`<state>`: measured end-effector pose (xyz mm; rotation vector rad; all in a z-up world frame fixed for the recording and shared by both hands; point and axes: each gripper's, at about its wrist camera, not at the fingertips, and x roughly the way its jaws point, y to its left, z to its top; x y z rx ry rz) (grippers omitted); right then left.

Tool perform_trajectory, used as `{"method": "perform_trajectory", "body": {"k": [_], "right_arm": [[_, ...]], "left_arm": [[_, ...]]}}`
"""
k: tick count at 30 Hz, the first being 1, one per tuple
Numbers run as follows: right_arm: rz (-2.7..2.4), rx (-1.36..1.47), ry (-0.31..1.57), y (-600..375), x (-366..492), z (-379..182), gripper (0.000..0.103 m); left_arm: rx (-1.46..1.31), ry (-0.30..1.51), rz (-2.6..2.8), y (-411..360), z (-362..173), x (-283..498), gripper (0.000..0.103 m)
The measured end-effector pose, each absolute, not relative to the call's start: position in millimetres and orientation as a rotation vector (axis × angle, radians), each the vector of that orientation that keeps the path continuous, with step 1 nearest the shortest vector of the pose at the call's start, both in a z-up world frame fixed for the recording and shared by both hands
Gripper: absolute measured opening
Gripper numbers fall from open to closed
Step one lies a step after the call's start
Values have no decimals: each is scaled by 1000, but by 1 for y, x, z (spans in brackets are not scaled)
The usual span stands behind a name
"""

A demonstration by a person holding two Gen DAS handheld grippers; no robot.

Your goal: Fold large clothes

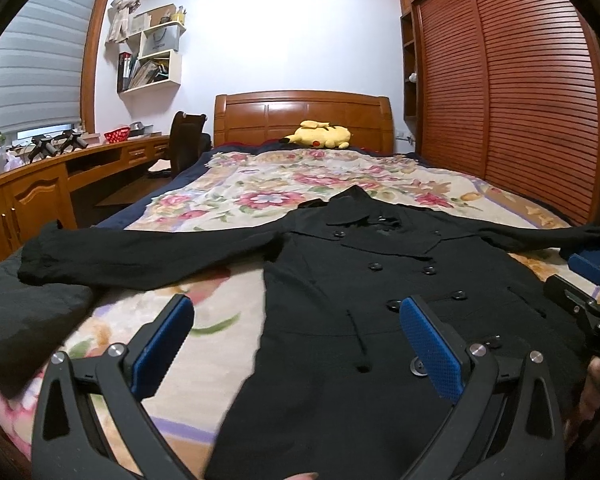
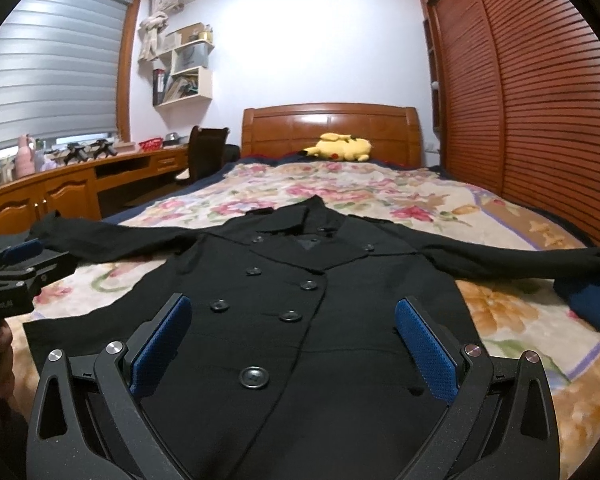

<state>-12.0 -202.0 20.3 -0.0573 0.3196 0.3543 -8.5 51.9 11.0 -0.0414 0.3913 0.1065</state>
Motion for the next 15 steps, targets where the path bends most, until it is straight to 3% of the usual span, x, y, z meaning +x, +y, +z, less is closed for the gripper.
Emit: {"method": "perform_trajectory", "body": {"k": [15], "right_arm": [[415, -109, 337, -165, -2, 36, 103]], "left_arm": [[-29, 508, 173, 111, 0, 2, 103]]}}
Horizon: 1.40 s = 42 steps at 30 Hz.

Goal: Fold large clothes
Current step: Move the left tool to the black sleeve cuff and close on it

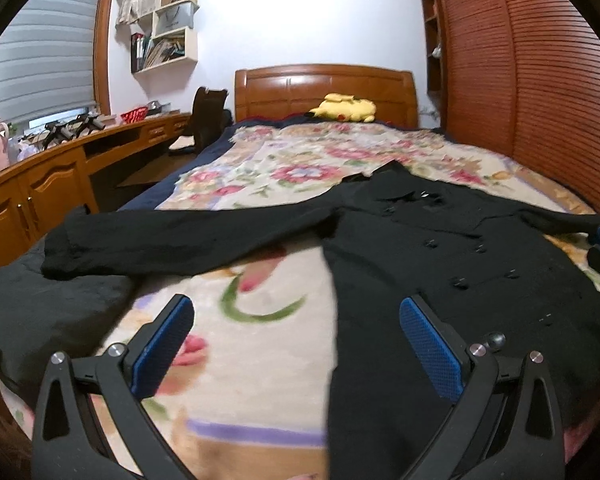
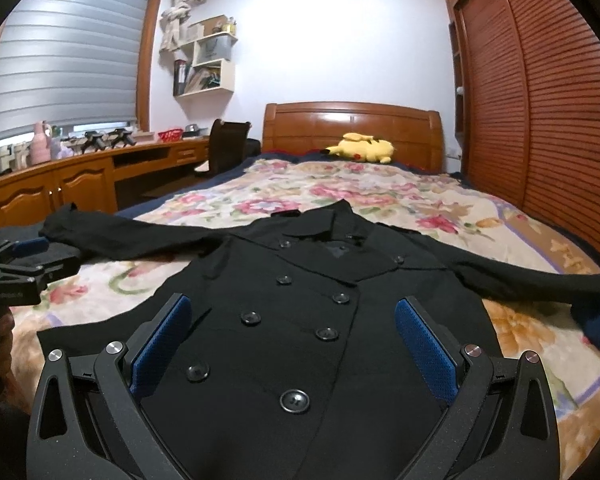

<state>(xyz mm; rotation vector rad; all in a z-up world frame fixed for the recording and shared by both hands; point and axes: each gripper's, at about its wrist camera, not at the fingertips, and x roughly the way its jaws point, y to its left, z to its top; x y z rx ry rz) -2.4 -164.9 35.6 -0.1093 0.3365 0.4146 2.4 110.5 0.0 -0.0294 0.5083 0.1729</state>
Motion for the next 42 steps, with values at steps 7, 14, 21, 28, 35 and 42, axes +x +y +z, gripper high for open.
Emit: {"method": "perform_trajectory", "body": {"k": [7, 14, 21, 28, 35, 42], "right_arm": [[445, -136, 346, -145, 10, 41, 103], [462, -130, 360, -122, 28, 50, 103], [519, -133, 374, -87, 43, 59, 103], [608, -174, 421, -49, 47, 41, 103], [685, -216, 514, -24, 55, 16, 103], [701, -230, 545, -21, 56, 9, 103]], "left_arm": [[0, 573, 239, 143, -11, 22, 103], [-19, 607, 256, 178, -14, 38, 103], [-62, 678, 231, 216, -5, 47, 103], [-38, 708, 240, 257, 22, 50, 103], [-96, 750, 289, 315, 42, 49, 101], [-177, 794, 376, 369, 30, 52, 91]]}}
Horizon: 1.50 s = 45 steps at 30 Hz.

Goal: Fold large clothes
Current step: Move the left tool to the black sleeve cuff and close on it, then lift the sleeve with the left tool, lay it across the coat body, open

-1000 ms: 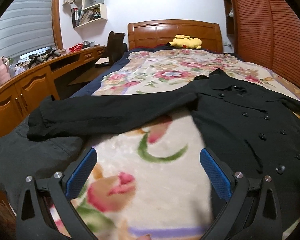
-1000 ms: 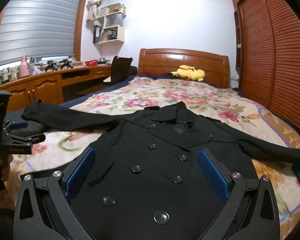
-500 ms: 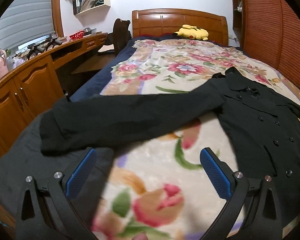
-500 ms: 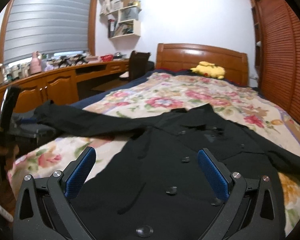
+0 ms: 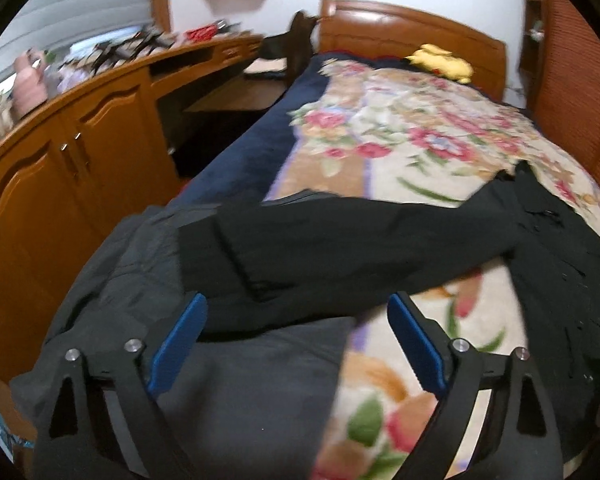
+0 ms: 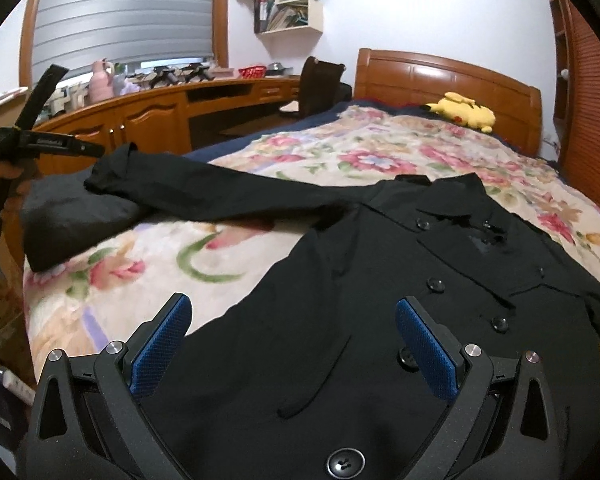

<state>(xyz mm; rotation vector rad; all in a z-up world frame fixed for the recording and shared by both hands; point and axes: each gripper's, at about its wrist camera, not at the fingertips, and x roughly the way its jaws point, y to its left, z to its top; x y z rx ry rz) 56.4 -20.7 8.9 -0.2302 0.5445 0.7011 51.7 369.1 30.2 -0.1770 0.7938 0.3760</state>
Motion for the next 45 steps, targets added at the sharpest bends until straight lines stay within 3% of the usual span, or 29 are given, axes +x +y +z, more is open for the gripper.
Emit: {"method": "perform_trajectory", "body": {"k": [11, 15, 17, 19, 22, 30, 45], "right_arm": [[707, -220, 543, -30, 54, 12, 103], [707, -220, 534, -38, 52, 15, 103], [703, -225, 531, -43, 50, 17, 103], [699, -225, 530, -49, 50, 18, 103], [691, -222, 529, -59, 48, 20, 103], [645, -217, 517, -89, 53, 24, 103], [525, -174, 524, -151, 78, 28, 103]], "left_arm": [[-272, 878, 479, 416, -4, 69, 84], [-244, 904, 478, 413, -8, 79, 61], [-229, 924, 485, 411, -11, 84, 42], [-218, 935, 490, 410, -13, 87, 31], [-213, 933, 457, 404, -13, 90, 7], [-108, 796, 363, 339, 30, 97, 3], [66, 619, -23, 126, 113, 128, 2]]}}
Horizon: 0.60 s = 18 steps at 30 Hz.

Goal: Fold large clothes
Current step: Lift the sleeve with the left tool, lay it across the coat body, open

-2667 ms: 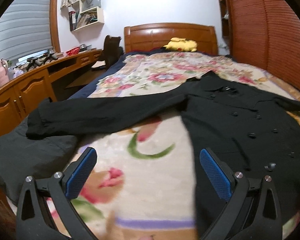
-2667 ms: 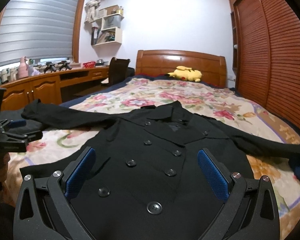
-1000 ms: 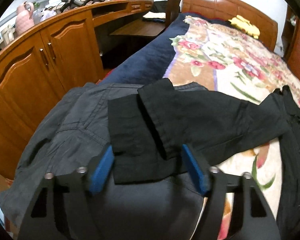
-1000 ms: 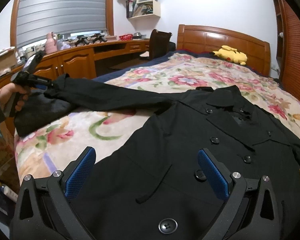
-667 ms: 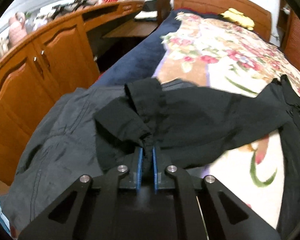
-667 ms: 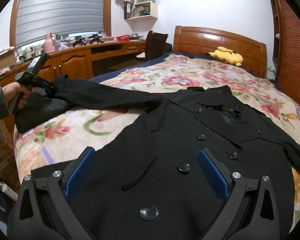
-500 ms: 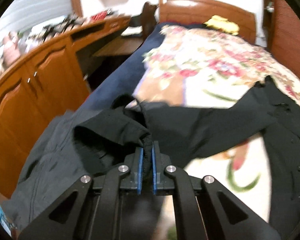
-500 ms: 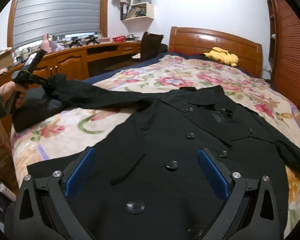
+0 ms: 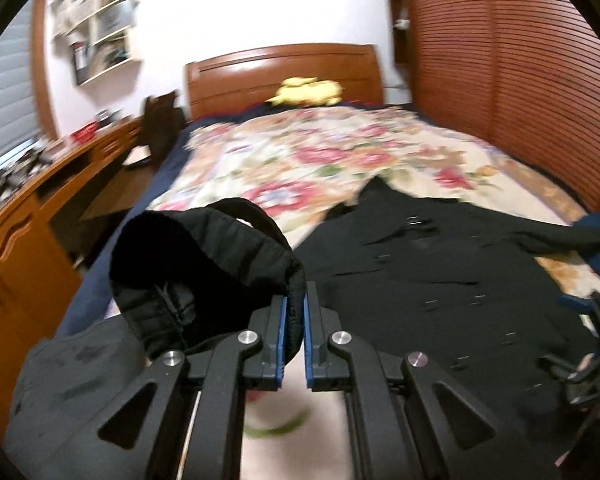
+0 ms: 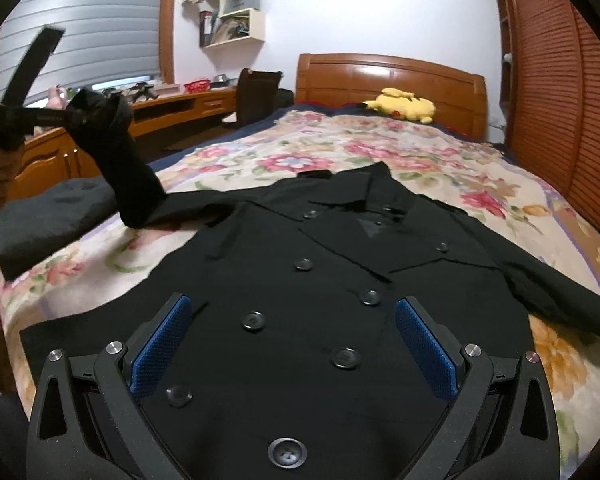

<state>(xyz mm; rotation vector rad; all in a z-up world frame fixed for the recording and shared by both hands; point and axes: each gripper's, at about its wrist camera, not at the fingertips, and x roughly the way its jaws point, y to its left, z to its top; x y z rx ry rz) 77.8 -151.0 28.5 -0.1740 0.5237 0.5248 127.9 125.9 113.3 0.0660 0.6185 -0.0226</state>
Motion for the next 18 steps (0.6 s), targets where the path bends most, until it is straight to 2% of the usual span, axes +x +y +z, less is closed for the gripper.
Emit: {"method": "perform_trajectory", "body": {"k": [6, 15, 18], "right_arm": [[488, -168, 530, -172, 76, 27, 103], [456, -151, 545, -194, 77, 28, 103], [452, -144, 553, -196, 81, 27, 103]], "left_arm": [[65, 588, -133, 72, 110, 121, 2], [83, 612, -198, 24, 61, 96, 3], [93, 619, -200, 16, 51, 83, 7]]}}
